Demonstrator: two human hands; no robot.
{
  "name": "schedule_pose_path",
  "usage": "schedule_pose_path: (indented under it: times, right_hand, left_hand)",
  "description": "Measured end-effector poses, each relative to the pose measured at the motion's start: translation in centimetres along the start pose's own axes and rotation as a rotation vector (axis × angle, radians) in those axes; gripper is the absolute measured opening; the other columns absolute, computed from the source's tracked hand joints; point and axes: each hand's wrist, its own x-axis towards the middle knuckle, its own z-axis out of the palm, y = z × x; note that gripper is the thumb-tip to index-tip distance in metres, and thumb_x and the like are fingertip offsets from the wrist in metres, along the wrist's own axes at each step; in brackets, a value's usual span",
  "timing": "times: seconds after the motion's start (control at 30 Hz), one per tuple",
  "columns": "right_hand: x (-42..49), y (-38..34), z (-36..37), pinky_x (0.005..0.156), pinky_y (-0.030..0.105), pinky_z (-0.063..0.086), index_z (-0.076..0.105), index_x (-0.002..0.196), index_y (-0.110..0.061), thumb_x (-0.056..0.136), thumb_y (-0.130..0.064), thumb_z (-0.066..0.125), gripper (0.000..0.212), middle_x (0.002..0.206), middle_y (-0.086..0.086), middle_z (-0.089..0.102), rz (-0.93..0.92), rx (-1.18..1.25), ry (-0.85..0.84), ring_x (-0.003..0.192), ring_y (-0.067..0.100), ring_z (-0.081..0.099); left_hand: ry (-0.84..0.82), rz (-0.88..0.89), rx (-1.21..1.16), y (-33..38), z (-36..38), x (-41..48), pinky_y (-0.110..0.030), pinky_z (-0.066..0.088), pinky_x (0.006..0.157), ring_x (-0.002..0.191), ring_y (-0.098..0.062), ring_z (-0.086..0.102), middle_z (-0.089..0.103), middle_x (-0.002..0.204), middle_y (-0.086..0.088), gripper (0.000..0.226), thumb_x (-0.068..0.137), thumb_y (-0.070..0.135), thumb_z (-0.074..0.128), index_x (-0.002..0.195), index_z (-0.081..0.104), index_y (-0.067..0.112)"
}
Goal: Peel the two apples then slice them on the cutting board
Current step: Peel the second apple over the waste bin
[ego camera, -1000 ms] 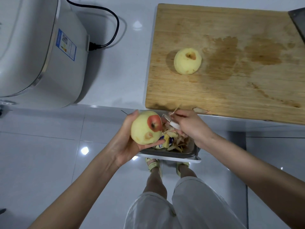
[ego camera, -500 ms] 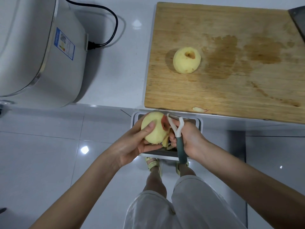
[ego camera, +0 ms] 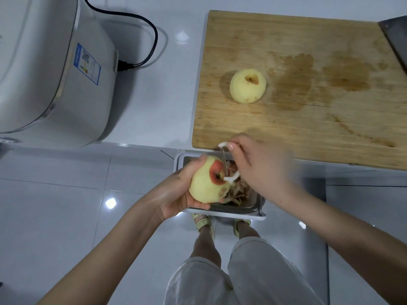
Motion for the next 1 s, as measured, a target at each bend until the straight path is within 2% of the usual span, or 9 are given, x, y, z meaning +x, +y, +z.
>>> schedule_pose_path:
  times: [0.07,0.17,0.3,0.4,0.53,0.63,0.73,0.87,1.0]
  right_hand:
    - [1.2,0.1,-0.1,0.054,0.025,0.038,0.067,0.079,-0.014,0.093,-0.031,0.047,0.029,0.050,-0.005,0.055,-0.177,-0.075,0.042,0.047,0.019,0.056]
    - [2.1,-0.1,0.1,0.056,0.028,0.043,0.066,0.075,-0.013,0.094,-0.030,0.048,0.031,0.049,-0.001,0.055,-0.417,-0.157,0.017,0.051,0.020,0.055]
    - [2.4,-0.5,0.3,0.055,0.026,0.036,0.062,0.069,-0.012,0.093,-0.029,0.048,0.032,0.045,-0.002,0.048,-0.581,-0.179,-0.020,0.048,0.019,0.049]
    - [2.9,-0.2,0.4,0.054,0.025,0.036,0.062,0.067,-0.012,0.093,-0.028,0.047,0.033,0.043,-0.002,0.045,-0.552,-0.158,-0.046,0.044,0.019,0.046]
    - [2.4,2.6,0.5,0.052,0.026,0.044,0.064,0.071,-0.014,0.093,-0.026,0.052,0.027,0.044,-0.002,0.049,-0.383,-0.185,-0.076,0.040,0.020,0.050]
    - [1.8,2.1,0.2,0.055,0.022,0.034,0.064,0.073,-0.014,0.093,-0.028,0.049,0.029,0.046,-0.001,0.052,-0.232,-0.119,0.007,0.043,0.022,0.053]
    - [1.8,-0.4,0.2,0.058,0.023,0.037,0.066,0.072,-0.013,0.093,-0.030,0.046,0.034,0.045,-0.002,0.052,-0.321,-0.055,0.027,0.044,0.020,0.053]
    - [2.1,-1.0,0.3,0.053,0.029,0.042,0.065,0.069,-0.012,0.094,-0.028,0.047,0.035,0.045,-0.002,0.049,-0.483,-0.073,-0.022,0.046,0.019,0.050]
    - [2.3,-0.9,0.3,0.050,0.030,0.043,0.064,0.069,-0.011,0.093,-0.027,0.047,0.034,0.044,-0.001,0.048,-0.500,-0.055,-0.038,0.044,0.020,0.049]
  left_hand:
    - [0.022,0.004,0.051,-0.1,0.3,0.1,-0.027,0.050,0.049,0.085,-0.037,0.066,0.066,0.106,-0.026,0.063,0.081,0.058,0.048,0.123,0.054,0.011]
    - [0.037,-0.022,0.125,-0.2,0.5,0.2,-0.026,0.048,0.047,0.082,-0.036,0.067,0.067,0.102,-0.024,0.056,0.090,0.052,0.044,0.120,0.055,0.006]
    - [0.052,-0.025,0.150,-0.6,0.3,0.1,-0.027,0.047,0.047,0.082,-0.037,0.066,0.067,0.098,-0.022,0.049,0.097,0.042,0.040,0.121,0.054,0.002]
    - [0.071,0.004,0.110,-0.8,0.3,-0.3,-0.026,0.047,0.046,0.077,-0.035,0.066,0.067,0.096,-0.022,0.049,0.096,0.043,0.041,0.118,0.056,0.003]
    - [0.075,0.070,0.056,-0.2,0.5,-1.3,-0.027,0.047,0.045,0.075,-0.033,0.067,0.068,0.097,-0.024,0.063,0.080,0.055,0.047,0.119,0.057,0.007]
    - [0.145,0.094,0.102,0.2,0.3,-0.9,-0.027,0.048,0.046,0.081,-0.034,0.066,0.065,0.107,-0.028,0.057,0.087,0.055,0.046,0.122,0.053,0.011]
    - [0.167,0.085,0.179,0.0,0.2,-0.5,-0.027,0.048,0.048,0.082,-0.034,0.066,0.065,0.105,-0.027,0.047,0.095,0.048,0.042,0.121,0.052,0.010]
    - [0.137,0.049,0.249,-0.2,0.2,-0.5,-0.027,0.047,0.049,0.073,-0.028,0.067,0.068,0.088,-0.017,0.038,0.099,0.037,0.039,0.114,0.055,0.005]
    - [0.139,0.064,0.250,-0.2,0.3,-0.6,-0.028,0.046,0.050,0.070,-0.027,0.067,0.068,0.086,-0.017,0.038,0.099,0.037,0.040,0.113,0.055,0.005]
